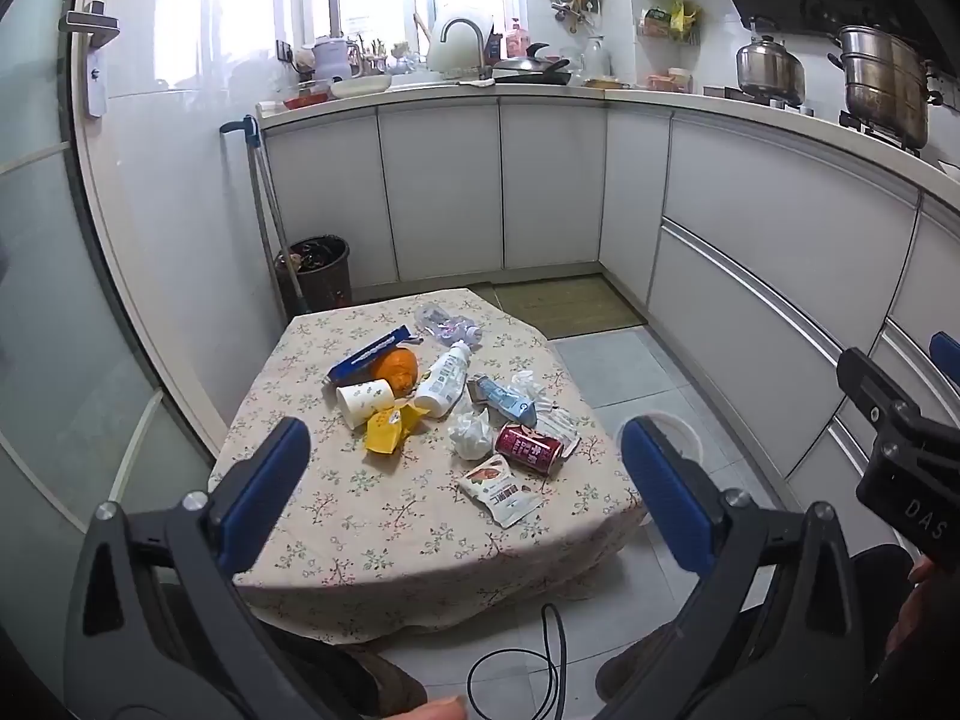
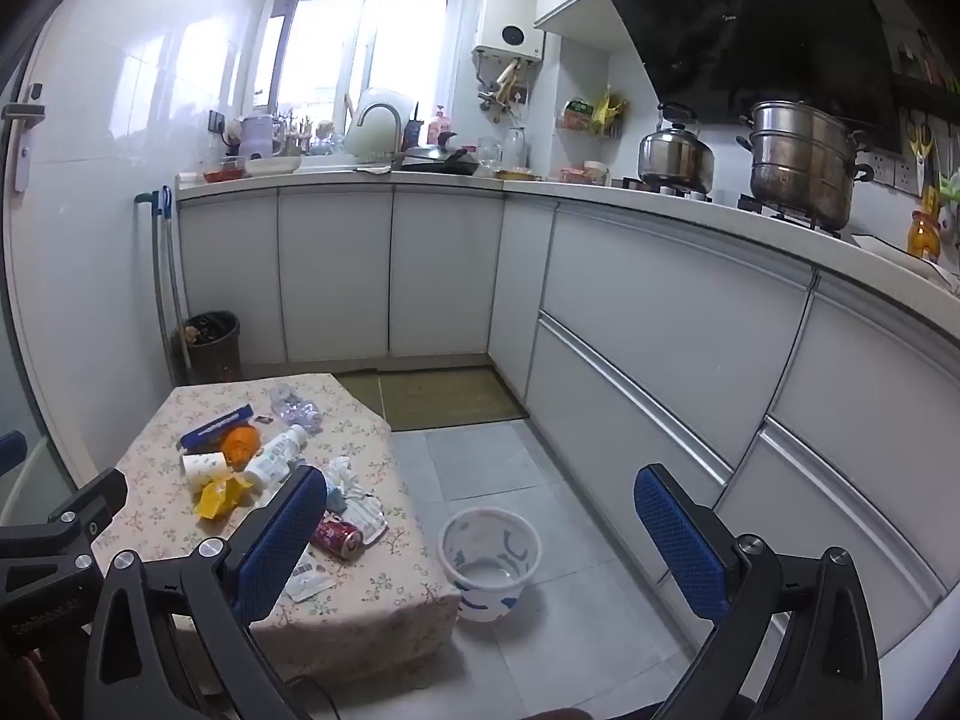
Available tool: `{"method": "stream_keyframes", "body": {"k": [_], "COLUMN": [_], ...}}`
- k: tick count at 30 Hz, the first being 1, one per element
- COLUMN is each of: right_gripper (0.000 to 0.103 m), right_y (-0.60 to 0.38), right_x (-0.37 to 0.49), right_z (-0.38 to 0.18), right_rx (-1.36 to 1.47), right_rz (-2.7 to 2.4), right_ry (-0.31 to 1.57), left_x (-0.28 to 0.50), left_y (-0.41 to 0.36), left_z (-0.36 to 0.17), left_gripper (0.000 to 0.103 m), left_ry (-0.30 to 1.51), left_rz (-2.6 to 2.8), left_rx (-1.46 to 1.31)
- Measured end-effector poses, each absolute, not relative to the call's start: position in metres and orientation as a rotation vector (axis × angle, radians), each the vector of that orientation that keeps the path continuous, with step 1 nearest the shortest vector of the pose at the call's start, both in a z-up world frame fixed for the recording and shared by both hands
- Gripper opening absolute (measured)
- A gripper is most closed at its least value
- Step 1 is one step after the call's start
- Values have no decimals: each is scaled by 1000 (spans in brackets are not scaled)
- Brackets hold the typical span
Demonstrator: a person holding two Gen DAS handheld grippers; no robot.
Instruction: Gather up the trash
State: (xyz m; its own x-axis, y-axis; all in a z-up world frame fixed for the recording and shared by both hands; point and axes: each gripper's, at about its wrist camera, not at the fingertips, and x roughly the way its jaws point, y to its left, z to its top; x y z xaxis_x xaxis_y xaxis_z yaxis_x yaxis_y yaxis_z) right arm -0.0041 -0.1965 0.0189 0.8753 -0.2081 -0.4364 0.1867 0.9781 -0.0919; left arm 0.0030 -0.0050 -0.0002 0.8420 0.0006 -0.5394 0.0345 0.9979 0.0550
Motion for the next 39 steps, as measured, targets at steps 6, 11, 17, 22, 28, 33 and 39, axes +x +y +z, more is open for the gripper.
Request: {"method": "stream_keyframes", "body": {"k": [6,11,17,22,28,33,39], "right_gripper": [103,103,103,103,103,103,103], "right_y": [-199,-198,-197,-197,-195,-192,-191], "right_x": [-5,-5,-4,-4,-2,3,9], "right_z": [18,16,15,15,13,13,13], "right_rx": [-33,-31,-29,-28,-32,-31,-31], "right_rz": [-197,-198,-194,-195,-190,-189,-181], "right_ry": [453,452,450,451,456,457,462], "left_x": [5,4,4,5,9,9,13], "left_y": [-2,-1,-1,1,2,4,7], "left_z": [0,-1,-1,-2,-4,-5,-7], "left_gripper": [103,103,103,103,103,103,103], "left_ry": [572,570,570,571,573,574,575], "left_rz": [-19,-20,-20,-18,-14,-13,-3], "left_rx": [64,61,62,60,53,54,50]}}
